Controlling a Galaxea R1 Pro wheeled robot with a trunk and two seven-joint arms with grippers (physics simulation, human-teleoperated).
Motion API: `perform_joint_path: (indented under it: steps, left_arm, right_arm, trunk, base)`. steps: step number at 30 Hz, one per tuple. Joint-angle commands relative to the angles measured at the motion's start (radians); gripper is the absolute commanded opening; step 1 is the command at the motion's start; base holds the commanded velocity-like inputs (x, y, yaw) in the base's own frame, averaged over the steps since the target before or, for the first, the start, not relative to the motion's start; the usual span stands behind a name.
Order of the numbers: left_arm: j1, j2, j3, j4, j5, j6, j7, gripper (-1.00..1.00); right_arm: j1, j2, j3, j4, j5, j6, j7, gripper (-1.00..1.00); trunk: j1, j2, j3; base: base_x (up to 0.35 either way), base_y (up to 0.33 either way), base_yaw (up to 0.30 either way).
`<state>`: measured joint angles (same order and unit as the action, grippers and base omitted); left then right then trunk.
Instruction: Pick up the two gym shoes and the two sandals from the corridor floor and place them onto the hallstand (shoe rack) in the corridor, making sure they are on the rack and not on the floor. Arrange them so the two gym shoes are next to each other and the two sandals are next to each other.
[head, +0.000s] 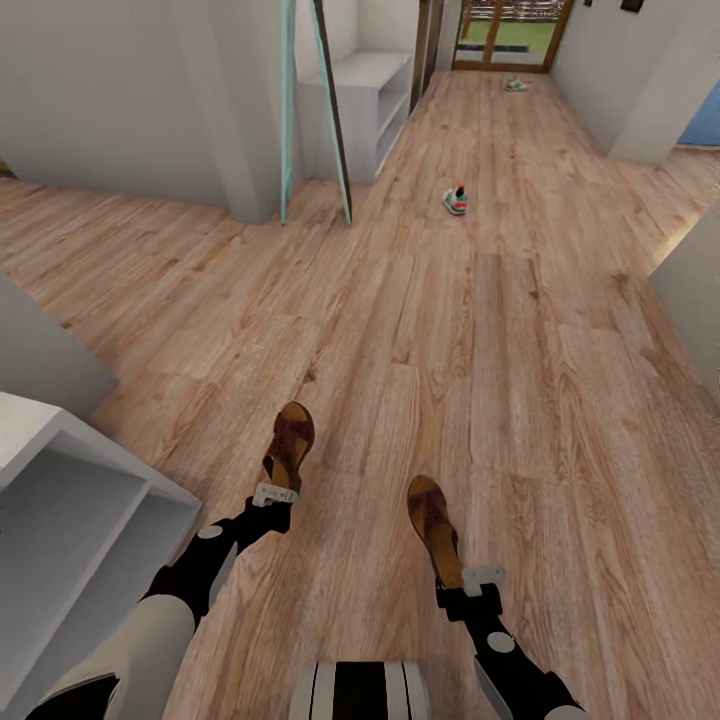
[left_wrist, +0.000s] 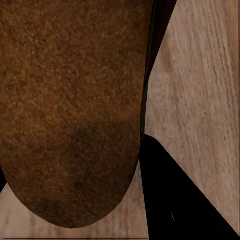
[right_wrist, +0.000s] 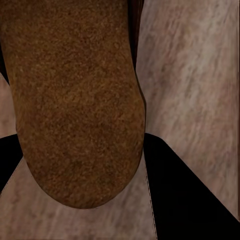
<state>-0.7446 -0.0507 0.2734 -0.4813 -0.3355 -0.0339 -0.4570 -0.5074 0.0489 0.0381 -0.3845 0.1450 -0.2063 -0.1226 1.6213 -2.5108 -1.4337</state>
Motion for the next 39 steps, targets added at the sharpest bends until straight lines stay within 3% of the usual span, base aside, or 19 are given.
perform_joint_path:
  steps: [1,7,9,11,14,19,24,32,36,39]
  left_arm:
    - [0.003,-0.001,0.008,0.001,-0.014,-0.006,-0.007,-1.0]
    - [0.046,0.002,0.011,-0.003,-0.014,-0.007,-0.006,-1.0]
    - [0.088,0.02,0.012,0.004,-0.013,-0.009,0.007,-1.0]
    - [0.126,0.023,0.013,0.006,-0.012,-0.01,0.039,-1.0]
    - [0.154,0.024,0.013,0.009,-0.011,-0.013,0.064,-1.0]
    - [0.195,0.023,0.015,0.015,-0.009,-0.055,0.107,-1.0]
    - [0.237,0.023,0.016,0.017,-0.007,-0.095,0.172,-1.0]
    - [0.302,0.022,0.022,0.023,0.0,-0.113,0.298,-1.0]
    - [0.334,0.022,0.043,0.024,0.038,-0.127,0.316,-1.0]
    - [0.368,0.022,0.056,0.028,0.08,-0.176,0.319,-1.0]
  right_arm:
    - [0.0,0.0,0.004,0.001,0.006,-0.001,-0.009,-1.0]
    - [0.0,-0.002,0.0,-0.001,0.007,-0.001,-0.012,-1.0]
    - [0.0,-0.025,-0.002,-0.001,0.006,-0.017,-0.014,-1.0]
    - [0.0,-0.066,-0.001,0.003,0.006,-0.06,-0.014,-1.0]
    - [0.0,-0.1,0.0,0.011,0.005,-0.077,-0.013,-1.0]
    - [0.001,-0.131,0.0,0.06,0.003,-0.091,-0.013,-1.0]
    - [0.004,-0.139,-0.001,0.124,0.002,-0.144,-0.013,-1.0]
    - [0.033,-0.141,0.0,0.264,0.001,-0.368,-0.013,-1.0]
    - [0.038,-0.142,-0.001,0.308,0.0,-0.416,-0.013,-1.0]
    - [0.042,-0.142,-0.001,0.326,0.0,-0.433,-0.012,-1.0]
  trunk:
    - [-0.001,0.0,0.003]
    - [-0.003,0.001,0.027]
    - [-0.004,0.002,0.036]
    - [-0.005,0.002,0.046]
    - [-0.006,0.003,0.062]
    - [-0.009,0.004,0.089]
    - [-0.011,0.005,0.115]
    - [-0.015,0.007,0.158]
    - [-0.016,0.008,0.18]
    - [-0.018,0.009,0.196]
  base:
    - [0.0,0.0,0.0]
    - [0.0,0.0,0.0]
    - [0.0,0.0,-0.014]
    - [0.0,0.0,-0.079]
    - [0.0,0.0,-0.099]
    - [0.0,0.0,-0.113]
    - [0.0,0.0,-0.117]
    - [0.0,0.0,-0.118]
    - [0.0,0.0,-0.118]
    - [0.0,0.0,-0.118]
